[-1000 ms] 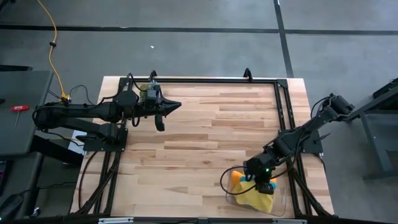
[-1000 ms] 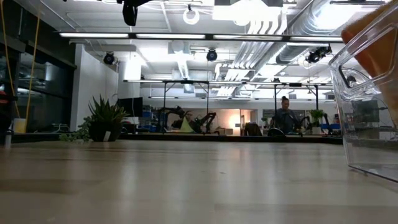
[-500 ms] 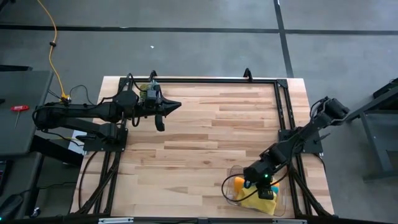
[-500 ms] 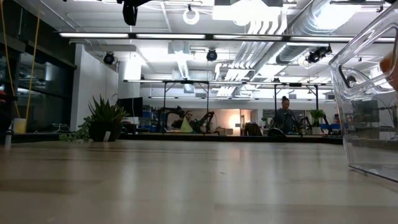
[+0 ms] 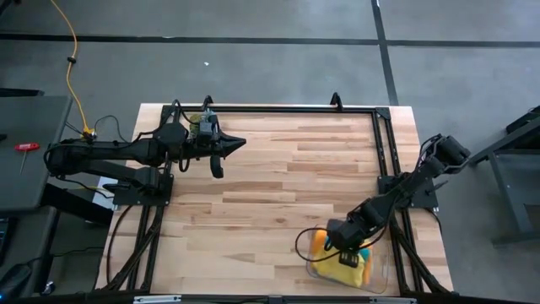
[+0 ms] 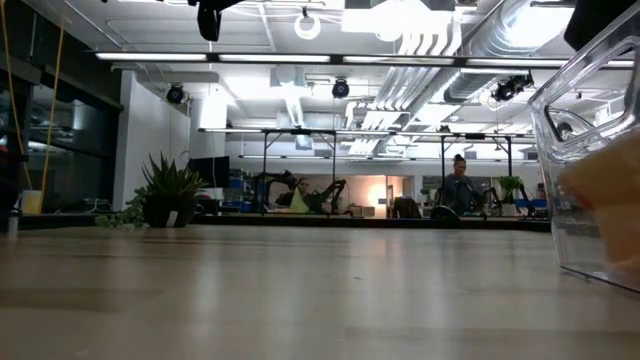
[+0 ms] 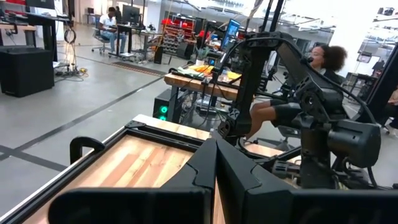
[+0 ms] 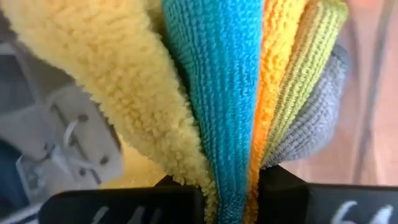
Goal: Fold microfiber towels
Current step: Put the stacked folded cloths into the bin
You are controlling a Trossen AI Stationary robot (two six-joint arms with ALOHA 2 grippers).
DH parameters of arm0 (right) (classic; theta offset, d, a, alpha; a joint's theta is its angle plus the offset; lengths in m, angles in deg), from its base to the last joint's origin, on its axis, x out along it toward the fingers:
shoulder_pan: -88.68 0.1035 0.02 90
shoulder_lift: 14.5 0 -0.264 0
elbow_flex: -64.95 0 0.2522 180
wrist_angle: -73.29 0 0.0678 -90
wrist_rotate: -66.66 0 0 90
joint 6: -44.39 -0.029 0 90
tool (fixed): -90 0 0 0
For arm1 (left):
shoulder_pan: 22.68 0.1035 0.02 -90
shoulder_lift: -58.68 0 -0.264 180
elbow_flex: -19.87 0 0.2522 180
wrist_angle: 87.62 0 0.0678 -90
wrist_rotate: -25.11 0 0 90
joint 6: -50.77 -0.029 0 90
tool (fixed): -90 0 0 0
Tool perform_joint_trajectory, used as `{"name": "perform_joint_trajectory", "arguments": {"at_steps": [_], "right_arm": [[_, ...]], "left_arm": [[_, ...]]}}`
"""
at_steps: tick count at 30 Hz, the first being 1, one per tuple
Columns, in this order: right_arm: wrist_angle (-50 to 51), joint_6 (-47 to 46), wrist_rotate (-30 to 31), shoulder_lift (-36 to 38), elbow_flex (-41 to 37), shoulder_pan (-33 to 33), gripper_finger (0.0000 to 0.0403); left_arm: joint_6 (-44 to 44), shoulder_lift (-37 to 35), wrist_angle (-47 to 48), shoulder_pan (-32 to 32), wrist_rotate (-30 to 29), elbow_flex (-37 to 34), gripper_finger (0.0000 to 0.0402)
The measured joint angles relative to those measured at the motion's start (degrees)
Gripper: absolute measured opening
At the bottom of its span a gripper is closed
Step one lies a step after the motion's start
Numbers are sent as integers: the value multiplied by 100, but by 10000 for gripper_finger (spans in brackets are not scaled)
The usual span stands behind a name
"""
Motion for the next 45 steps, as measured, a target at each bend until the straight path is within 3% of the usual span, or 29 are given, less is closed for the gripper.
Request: {"name": "perform_joint_trajectory", "arguments": {"at_steps": [10, 20, 29, 40, 45], "right_arm": [[134, -476, 483, -281, 1, 268, 27], [138, -690, 576, -544, 6, 351, 97], [138, -785, 615, -546, 6, 351, 124], [692, -623, 627, -551, 372, 340, 246], [1068, -321, 617, -551, 575, 340, 274]], "left_arm": [[0, 0, 0, 1, 1, -1, 0], [7, 0, 0, 1, 1, -1, 0], [13, 0, 0, 0, 1, 0, 0], [0, 0, 39, 0, 5, 0, 0], [-2, 0, 177, 1, 5, 0, 0]]}}
